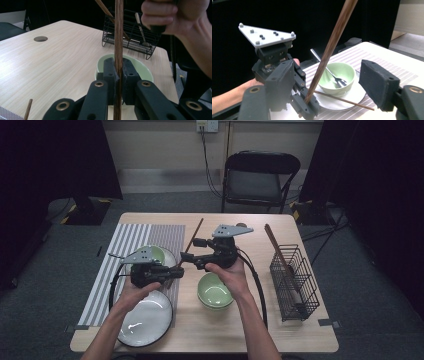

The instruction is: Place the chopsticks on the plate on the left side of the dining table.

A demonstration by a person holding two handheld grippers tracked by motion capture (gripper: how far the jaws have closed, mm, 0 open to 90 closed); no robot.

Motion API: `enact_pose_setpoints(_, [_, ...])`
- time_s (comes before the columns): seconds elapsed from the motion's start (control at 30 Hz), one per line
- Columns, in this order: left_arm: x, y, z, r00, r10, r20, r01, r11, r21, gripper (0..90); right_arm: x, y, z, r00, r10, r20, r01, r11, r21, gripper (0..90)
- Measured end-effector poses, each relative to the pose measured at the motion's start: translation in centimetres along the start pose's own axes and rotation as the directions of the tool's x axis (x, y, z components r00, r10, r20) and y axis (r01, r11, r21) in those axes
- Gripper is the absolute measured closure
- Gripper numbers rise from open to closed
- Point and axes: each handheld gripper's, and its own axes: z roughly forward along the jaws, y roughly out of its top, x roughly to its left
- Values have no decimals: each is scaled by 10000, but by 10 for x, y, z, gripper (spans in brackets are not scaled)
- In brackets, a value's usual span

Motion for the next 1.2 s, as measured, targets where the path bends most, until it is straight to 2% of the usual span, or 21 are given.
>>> enact_pose_setpoints(0.07, [1,0,-1,10000,-98,-8,98,9999,-135,843,1,-3,3,9999,9,111,-9,10000,-3,271])
enact_pose_setpoints(0.13, [1,0,-2,9999,-157,-59,156,9998,-153,843,3,-6,7,10000,47,8,-47,10000,-11,284])
enact_pose_setpoints(0.27, [2,0,-3,9992,-388,-43,386,9986,-358,843,5,-13,12,9999,101,54,-101,9999,-64,371])
enact_pose_setpoints(0.33, [3,-1,-2,9992,-383,-60,381,9988,-303,843,6,-15,13,10000,59,-47,-60,9996,-263,497])
enact_pose_setpoints(0.43, [3,-2,0,9992,-367,-181,364,9992,-171,843,8,-15,14,9999,20,-156,-29,9983,-580,605])
enact_pose_setpoints(0.5, [2,-2,1,9993,-345,-105,343,9992,-186,843,11,-14,15,9999,-121,-75,115,9977,-674,710])
enact_pose_setpoints(0.53, [2,-2,1,9993,-345,-105,343,9992,-186,842,11,-14,15,9999,-121,-75,115,9977,-674,710])
enact_pose_setpoints(0.57, [0,-2,3,9995,-294,-102,292,9995,-156,840,12,-12,16,9997,-127,-195,112,9971,-749,792])
enact_pose_setpoints(0.73, [-4,-1,10,10000,-72,8,72,10000,-18,839,17,-6,19,9992,-146,-384,113,9964,-835,846])
enact_pose_setpoints(0.8, [-5,-1,11,9998,-145,151,147,9998,-106,838,19,-5,20,9989,-175,-439,140,9967,-796,852])
enact_pose_setpoints(0.83, [-4,-1,11,9999,-107,120,108,9999,-78,838,20,-4,21,9990,-142,-424,110,9971,-748,853])
enact_pose_setpoints(0.93, [-1,0,6,9993,-373,32,373,9989,-282,815,19,-3,19,9988,-22,-492,-16,9971,-764,855])
enact_pose_setpoints(1.0, [0,1,2,9990,-438,133,443,9980,-440,812,18,-3,18,9989,9,-476,-46,9969,-786,855])
enact_pose_setpoints(1.13, [0,2,1,9991,-410,137,416,9981,-465,795,17,-3,16,9988,99,-481,-137,9969,-778,855])
enact_pose_setpoints(1.2, [-1,2,2,9995,-277,160,282,9991,-310,833,17,-4,17,9988,107,-479,-144,9970,-763,855])
